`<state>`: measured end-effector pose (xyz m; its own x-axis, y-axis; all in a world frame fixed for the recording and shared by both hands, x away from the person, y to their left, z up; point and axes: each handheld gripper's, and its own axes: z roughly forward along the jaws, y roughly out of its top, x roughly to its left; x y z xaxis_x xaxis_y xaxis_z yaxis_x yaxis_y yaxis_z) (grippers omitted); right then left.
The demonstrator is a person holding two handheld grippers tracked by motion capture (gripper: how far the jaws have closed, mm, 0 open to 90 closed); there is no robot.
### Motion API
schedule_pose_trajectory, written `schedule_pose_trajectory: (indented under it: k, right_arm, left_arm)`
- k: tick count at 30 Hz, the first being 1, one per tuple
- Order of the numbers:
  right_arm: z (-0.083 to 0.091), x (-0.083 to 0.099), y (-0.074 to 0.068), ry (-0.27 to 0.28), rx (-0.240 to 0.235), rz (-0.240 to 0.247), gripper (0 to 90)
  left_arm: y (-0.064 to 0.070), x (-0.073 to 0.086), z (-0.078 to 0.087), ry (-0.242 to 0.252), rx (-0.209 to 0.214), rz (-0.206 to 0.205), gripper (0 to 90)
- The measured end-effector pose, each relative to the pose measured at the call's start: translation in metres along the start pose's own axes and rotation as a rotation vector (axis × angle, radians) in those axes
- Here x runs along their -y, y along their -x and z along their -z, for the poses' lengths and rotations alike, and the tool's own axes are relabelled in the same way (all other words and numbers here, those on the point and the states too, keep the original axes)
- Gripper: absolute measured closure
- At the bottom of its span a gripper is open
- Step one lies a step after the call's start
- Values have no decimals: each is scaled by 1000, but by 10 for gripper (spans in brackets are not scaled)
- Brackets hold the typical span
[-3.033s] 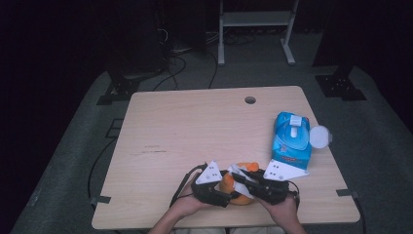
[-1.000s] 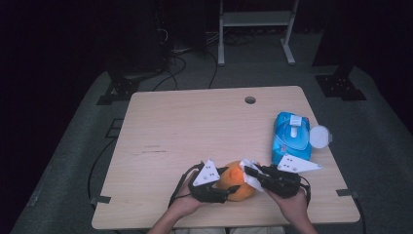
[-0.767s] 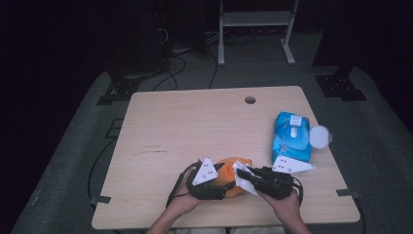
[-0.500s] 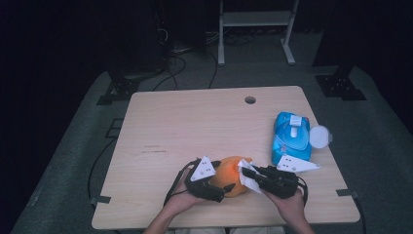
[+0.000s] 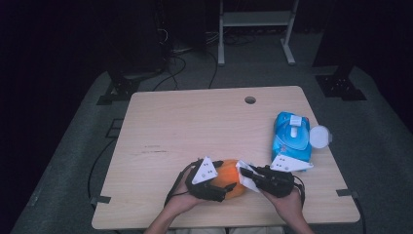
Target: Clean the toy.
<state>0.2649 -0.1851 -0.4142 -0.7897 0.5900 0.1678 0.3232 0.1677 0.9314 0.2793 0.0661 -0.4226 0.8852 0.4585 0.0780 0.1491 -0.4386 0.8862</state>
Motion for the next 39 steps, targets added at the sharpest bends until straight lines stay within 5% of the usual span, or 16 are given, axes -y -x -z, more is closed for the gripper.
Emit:
schedule_pose_trajectory:
  k: [3, 5, 8, 12, 18, 25, 29, 31, 35, 39]
  right_arm:
    - [-2, -2, -5, -12, -36, 20, 796]
    - [-4, -2, -4, -13, -30, 28, 797]
    - [-4, 0, 8, 12, -18, -29, 800]
    - [-3, -1, 6, 22, 13, -3, 798]
    - [-7, 10, 10, -21, -10, -35, 800]
    - [-1, 12, 4, -76, -14, -20, 801]
    - [0, 14, 11, -80, -21, -66, 800]
    - [0, 13, 10, -94, -38, -69, 799]
    - [4, 7, 4, -76, -57, -49, 797]
    - [4, -1, 2, -29, -50, -18, 793]
  left_arm:
    - [-2, 7, -6, -9, 5, 13, 115]
    - [0, 8, -6, -7, 9, 11, 204]
    - [4, 3, -3, 9, -51, -42, 363]
    - [7, 1, -4, 24, -127, -70, 353]
    - [-3, 2, 1, 23, -8, 40, 203]
    - [-7, 4, 13, 58, 64, 52, 216]
    - [-14, 4, 17, 75, 36, 98, 219]
    - [-17, 8, 15, 45, 42, 123, 248]
    - [-13, 14, 9, 28, 76, 130, 255]
    - [-5, 12, 9, -7, 162, 73, 258]
